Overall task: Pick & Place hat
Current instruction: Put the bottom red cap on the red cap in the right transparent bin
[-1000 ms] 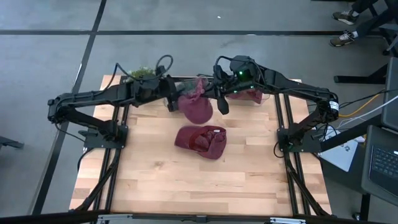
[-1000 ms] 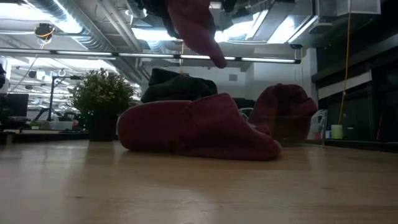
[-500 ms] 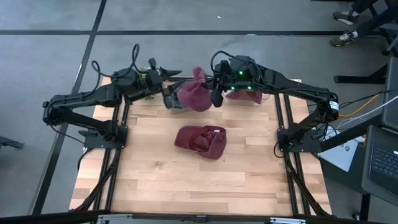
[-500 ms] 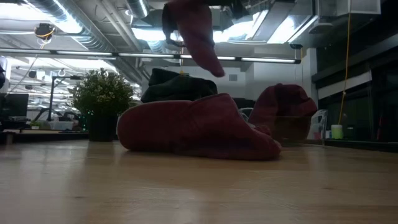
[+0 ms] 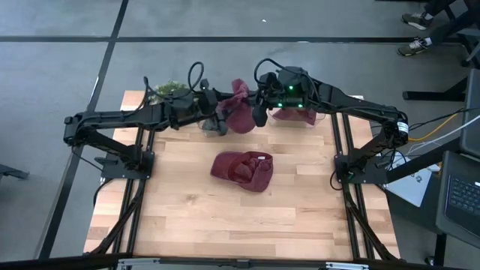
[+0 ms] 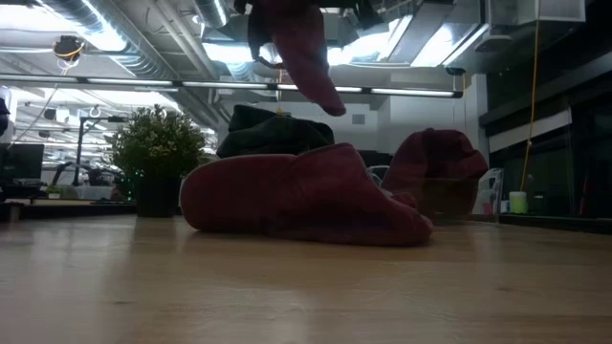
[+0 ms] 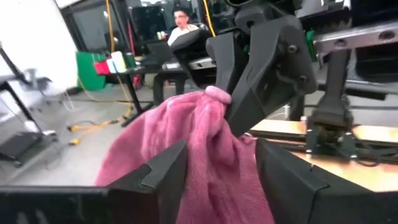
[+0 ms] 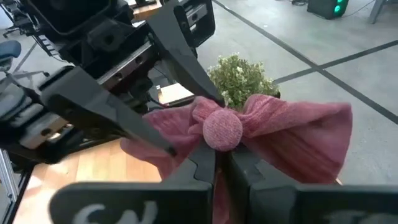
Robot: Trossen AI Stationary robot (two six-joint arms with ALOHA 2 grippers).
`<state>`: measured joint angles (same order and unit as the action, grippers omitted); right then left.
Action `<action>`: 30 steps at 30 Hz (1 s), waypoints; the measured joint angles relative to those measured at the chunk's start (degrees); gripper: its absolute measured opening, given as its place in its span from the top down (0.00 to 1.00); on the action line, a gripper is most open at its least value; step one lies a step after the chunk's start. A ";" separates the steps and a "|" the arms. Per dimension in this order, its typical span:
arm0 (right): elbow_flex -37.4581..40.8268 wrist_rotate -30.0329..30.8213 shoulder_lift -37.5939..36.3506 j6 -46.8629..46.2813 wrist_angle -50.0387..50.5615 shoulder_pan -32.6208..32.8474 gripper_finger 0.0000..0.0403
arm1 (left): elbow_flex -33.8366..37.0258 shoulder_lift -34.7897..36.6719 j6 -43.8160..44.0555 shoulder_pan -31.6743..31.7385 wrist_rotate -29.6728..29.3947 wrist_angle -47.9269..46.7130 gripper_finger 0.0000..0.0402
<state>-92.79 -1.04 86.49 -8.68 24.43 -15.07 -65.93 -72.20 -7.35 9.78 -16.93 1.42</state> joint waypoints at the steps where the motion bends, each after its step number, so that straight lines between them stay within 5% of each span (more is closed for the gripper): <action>1: 0.00 -0.02 0.01 -0.04 0.27 0.00 0.97 | 0.00 -0.01 1.06 0.00 0.34 -0.41 0.53; 8: 0.00 -0.07 0.05 -0.15 0.26 0.07 0.97 | 0.00 0.00 6.80 0.50 0.51 -7.15 0.39; 13: 0.00 -0.48 0.05 -0.77 -0.09 0.04 0.97 | 0.02 0.05 6.93 -0.14 -1.01 -7.18 0.40; 17: 0.00 -0.53 0.05 -0.63 -0.06 0.04 0.95 | 0.03 0.59 4.46 -0.42 -1.11 -6.79 0.55; 24: 0.00 -2.64 0.05 1.37 0.36 0.02 0.82 | 0.07 2.29 3.14 -0.43 2.42 -8.08 0.95; 30: 0.00 -8.00 0.05 6.89 1.83 0.00 0.64 | 0.07 7.12 5.02 0.09 10.55 -15.51 0.98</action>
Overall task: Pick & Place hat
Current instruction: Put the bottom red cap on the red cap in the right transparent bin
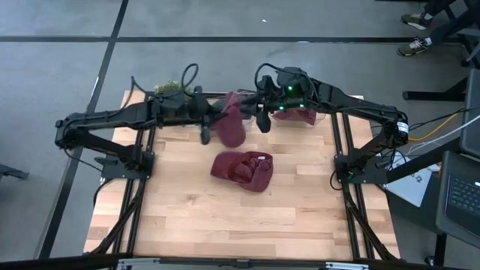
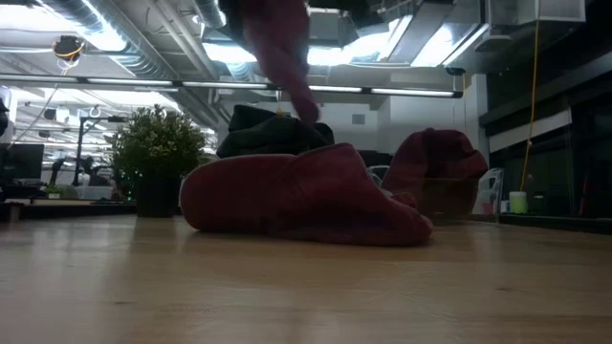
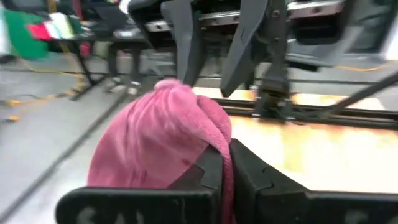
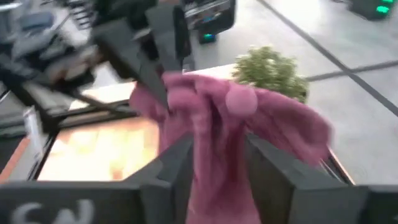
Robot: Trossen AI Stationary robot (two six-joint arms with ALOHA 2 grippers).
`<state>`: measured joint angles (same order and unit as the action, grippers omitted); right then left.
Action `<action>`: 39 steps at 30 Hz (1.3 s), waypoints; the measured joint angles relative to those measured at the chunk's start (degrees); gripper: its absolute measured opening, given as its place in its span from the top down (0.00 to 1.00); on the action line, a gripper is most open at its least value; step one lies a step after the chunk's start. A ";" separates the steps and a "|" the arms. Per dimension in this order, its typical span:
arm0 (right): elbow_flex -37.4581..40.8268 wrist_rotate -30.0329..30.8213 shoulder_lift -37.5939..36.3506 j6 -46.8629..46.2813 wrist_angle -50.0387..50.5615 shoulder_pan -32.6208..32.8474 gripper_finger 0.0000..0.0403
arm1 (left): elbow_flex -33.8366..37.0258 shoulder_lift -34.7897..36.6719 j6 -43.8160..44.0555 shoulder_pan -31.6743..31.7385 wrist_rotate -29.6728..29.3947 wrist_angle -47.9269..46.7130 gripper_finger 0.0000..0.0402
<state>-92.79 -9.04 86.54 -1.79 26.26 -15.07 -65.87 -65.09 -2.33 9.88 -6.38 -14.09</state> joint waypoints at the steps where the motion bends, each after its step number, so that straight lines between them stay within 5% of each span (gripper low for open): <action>1: 0.00 -1.75 0.00 1.63 -0.02 0.00 0.61 | 0.00 1.10 1.04 0.33 1.78 -1.25 0.98; 7: 0.00 -4.98 0.00 8.22 -2.35 0.11 0.43 | 0.00 7.24 1.88 3.18 16.64 -5.95 0.98; 16: 0.00 -15.88 0.66 5.55 -10.30 0.40 0.28 | 0.00 9.73 -0.49 5.02 38.46 -6.03 0.99; 31: -0.02 -23.12 7.45 8.47 -15.93 3.72 0.29 | -0.02 4.87 5.16 2.64 45.03 -4.03 0.99; 39: -0.02 -32.06 7.50 5.71 -15.34 3.71 0.50 | -0.07 4.97 5.16 2.59 45.08 -1.49 0.99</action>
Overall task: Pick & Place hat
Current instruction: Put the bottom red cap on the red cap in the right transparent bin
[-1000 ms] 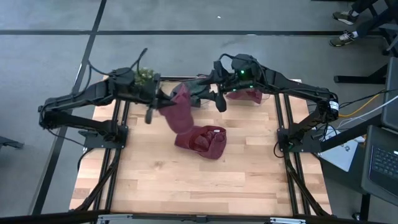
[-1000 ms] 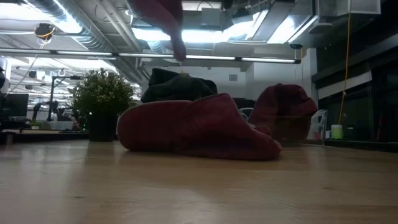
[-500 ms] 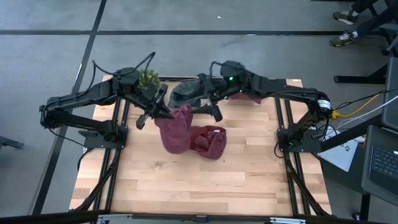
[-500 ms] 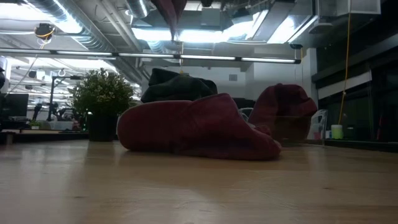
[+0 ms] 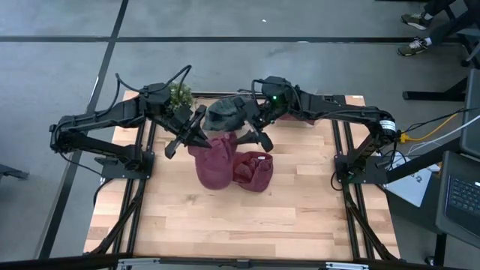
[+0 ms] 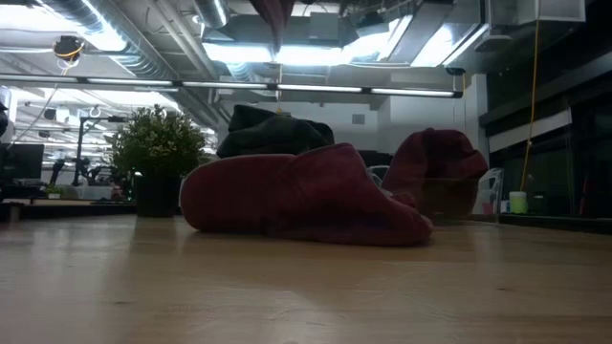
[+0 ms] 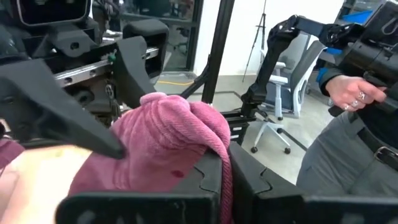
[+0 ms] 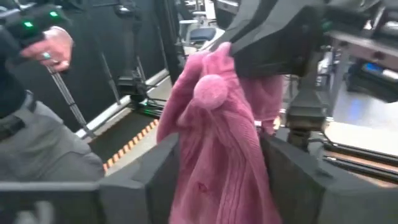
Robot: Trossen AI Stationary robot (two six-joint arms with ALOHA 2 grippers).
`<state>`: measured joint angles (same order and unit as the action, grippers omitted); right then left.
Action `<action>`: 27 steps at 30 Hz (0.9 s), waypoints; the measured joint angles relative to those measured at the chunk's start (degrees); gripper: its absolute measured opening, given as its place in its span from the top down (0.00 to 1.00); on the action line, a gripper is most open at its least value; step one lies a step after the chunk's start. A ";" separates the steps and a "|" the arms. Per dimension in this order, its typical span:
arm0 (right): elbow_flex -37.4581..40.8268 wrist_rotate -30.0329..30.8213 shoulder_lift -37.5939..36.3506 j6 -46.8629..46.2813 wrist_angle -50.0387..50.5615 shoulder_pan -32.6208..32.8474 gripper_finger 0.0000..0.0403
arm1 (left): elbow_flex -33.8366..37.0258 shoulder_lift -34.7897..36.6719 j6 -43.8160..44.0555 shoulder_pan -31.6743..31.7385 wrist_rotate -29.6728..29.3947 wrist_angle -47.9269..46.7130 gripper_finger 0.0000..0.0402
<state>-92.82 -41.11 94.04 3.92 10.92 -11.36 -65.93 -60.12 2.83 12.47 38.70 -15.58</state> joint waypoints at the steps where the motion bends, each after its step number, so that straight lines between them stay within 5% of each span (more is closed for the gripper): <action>1: 0.00 -0.06 0.00 -0.40 0.00 -0.02 0.55 | 0.00 0.02 0.00 0.00 0.00 0.01 0.99; 8: 0.00 -0.09 0.00 -0.71 0.24 -0.13 0.96 | 0.00 0.02 2.62 0.00 0.79 -0.08 0.98; 11: 0.00 -1.43 0.00 -1.58 0.57 -0.29 0.96 | 0.00 0.00 3.86 0.04 3.53 -0.08 0.98; 17: 0.00 -14.49 -0.01 -6.34 -0.21 -1.14 0.98 | 0.00 -0.33 5.96 0.11 6.73 -0.03 0.98; 27: -0.33 -21.15 -1.01 -13.84 -0.69 -1.56 0.99 | 0.00 -0.66 12.06 0.11 5.74 1.11 0.97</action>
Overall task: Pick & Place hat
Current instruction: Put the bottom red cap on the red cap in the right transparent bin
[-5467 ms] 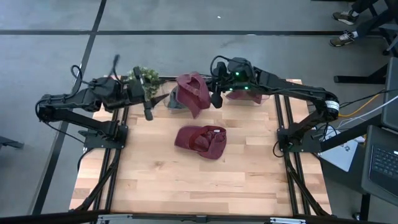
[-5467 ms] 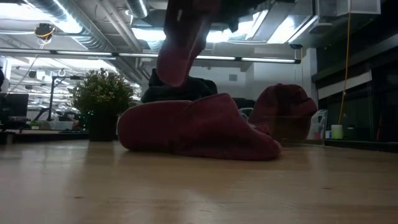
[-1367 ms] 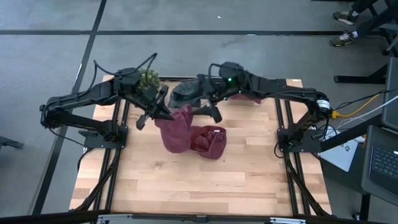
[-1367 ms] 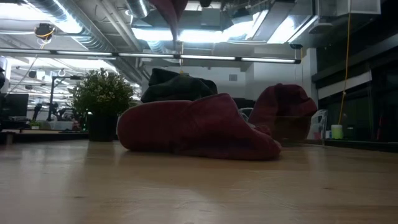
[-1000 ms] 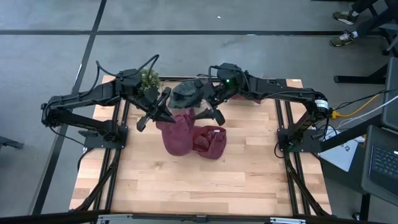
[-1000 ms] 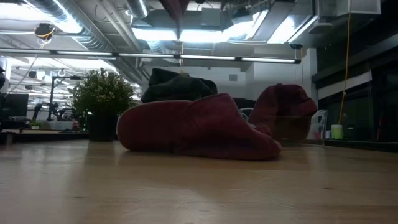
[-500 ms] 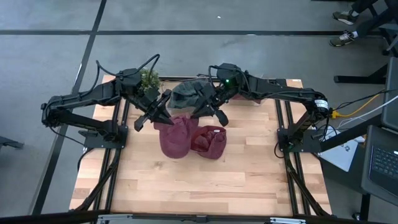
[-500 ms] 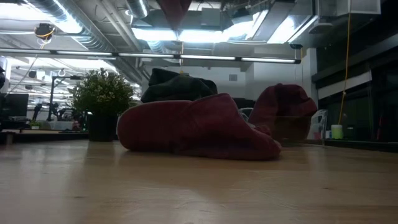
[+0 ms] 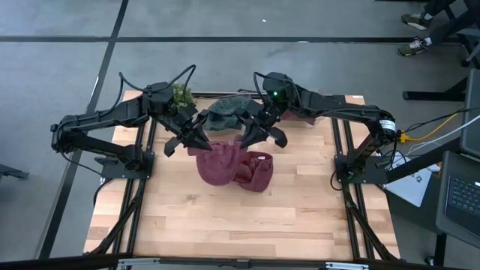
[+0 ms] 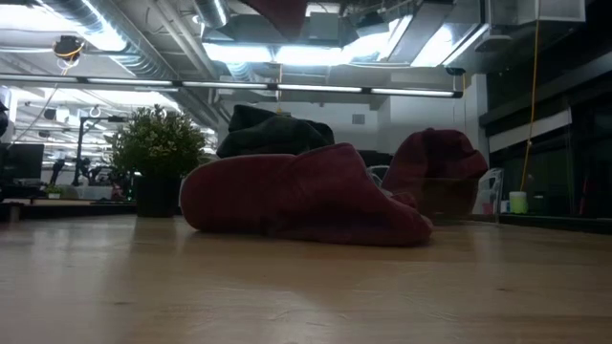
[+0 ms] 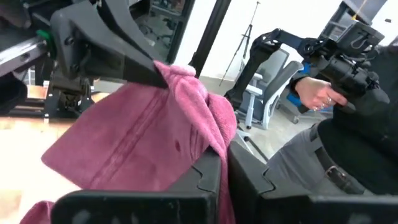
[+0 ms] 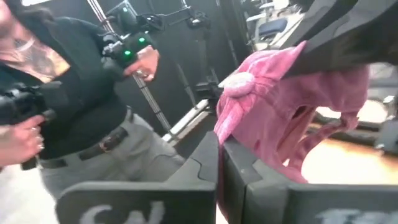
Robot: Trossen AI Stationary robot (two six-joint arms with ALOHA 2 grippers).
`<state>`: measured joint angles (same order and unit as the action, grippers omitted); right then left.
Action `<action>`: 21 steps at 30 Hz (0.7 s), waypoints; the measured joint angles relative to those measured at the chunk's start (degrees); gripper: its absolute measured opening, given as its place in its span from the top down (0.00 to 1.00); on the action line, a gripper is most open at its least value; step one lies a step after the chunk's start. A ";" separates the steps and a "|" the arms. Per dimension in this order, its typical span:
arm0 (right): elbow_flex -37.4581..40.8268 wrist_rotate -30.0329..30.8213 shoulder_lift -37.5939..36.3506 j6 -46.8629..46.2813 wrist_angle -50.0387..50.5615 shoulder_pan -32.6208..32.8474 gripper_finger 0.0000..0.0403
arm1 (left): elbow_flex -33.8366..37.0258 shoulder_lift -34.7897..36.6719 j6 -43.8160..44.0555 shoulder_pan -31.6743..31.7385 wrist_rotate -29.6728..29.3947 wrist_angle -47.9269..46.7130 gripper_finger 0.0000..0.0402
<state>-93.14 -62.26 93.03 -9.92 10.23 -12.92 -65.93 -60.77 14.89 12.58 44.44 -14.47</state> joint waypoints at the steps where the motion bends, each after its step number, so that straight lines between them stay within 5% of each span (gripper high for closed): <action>1: -0.44 -0.78 0.00 -0.90 0.30 -0.20 0.99 | 0.00 0.00 0.78 -0.03 -0.46 0.14 0.96; 5: -2.30 -11.24 -2.94 -2.52 2.94 -1.03 0.99 | -0.05 1.16 1.93 -0.11 1.02 0.52 0.92; 9: -3.02 -13.47 -4.88 -4.84 2.82 -2.14 0.99 | -0.04 1.23 1.93 0.63 -0.16 0.47 0.84; 21: -2.77 10.97 -6.42 -1.76 15.75 -4.95 0.99 | -0.04 1.64 0.39 3.82 -8.60 6.92 0.52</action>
<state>-95.91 -51.28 86.62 -11.68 25.97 -17.87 -65.98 -59.13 15.29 16.40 35.84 -7.54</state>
